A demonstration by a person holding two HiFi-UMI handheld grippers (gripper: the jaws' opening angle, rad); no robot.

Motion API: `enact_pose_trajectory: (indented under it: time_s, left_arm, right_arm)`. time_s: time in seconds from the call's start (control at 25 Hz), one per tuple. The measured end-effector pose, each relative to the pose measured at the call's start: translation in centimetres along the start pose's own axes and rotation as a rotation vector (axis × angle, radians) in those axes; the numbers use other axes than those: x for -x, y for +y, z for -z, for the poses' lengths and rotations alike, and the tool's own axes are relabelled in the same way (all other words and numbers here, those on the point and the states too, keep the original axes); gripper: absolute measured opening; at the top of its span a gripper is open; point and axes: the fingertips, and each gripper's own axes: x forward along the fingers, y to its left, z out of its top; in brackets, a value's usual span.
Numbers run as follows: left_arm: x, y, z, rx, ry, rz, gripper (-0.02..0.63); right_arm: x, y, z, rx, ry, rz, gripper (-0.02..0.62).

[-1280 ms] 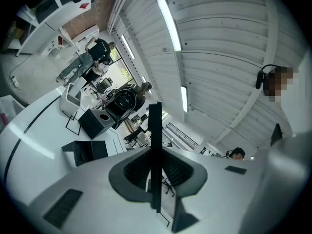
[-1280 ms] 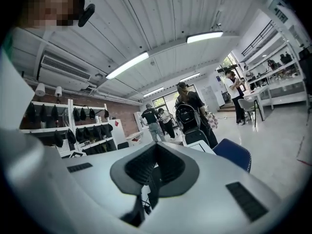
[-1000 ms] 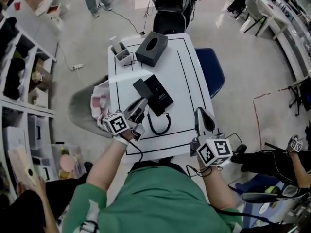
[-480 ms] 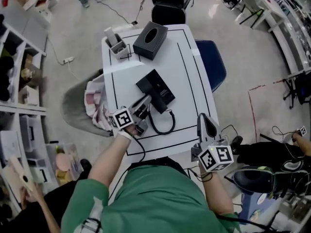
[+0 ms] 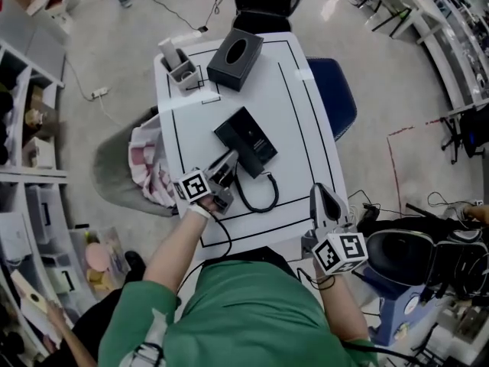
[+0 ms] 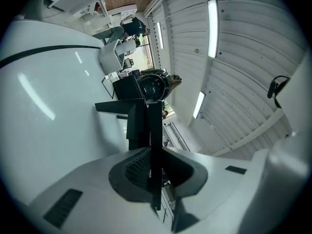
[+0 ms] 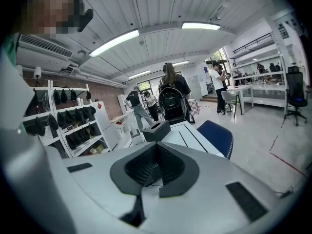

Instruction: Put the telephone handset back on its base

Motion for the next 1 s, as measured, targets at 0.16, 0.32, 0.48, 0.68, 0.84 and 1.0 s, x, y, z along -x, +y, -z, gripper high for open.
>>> enact_pose_trajectory:
  time_s: [0.16, 0.32, 0.48, 0.68, 0.84, 1.0]
  left_arm:
    - [0.1, 0.9, 0.5, 0.009, 0.004, 0.002, 0.079]
    - [0.2, 0.8, 0.2, 0.011, -0.017, 0.022, 0.078]
    - [0.2, 0.7, -0.1, 0.017, -0.034, 0.034, 0.078]
    - [0.0, 0.6, -0.4, -0.016, -0.029, 0.017, 0.078]
    - [-0.1, 1.3, -0.4, -0.009, -0.028, -0.038, 0.078]
    - [0.2, 1.8, -0.2, -0.007, -0.022, -0.104, 0.08]
  right_arm:
    - [0.0, 0.4, 0.1, 0.006, 0.013, 0.009, 0.022]
    - [-0.1, 1.0, 0.1, 0.014, 0.018, -0.004, 0.022]
    - [0.2, 1.8, 0.0, 0.017, 0.031, -0.013, 0.023]
    - [0.4, 2.4, -0.2, 0.022, 0.034, -0.031, 0.023]
    - [0.4, 2.6, -0.4, 0.024, 0.026, -0.036, 0.023]
    - [0.7, 2.8, -0.5, 0.021, 0.014, -0.033, 0.022]
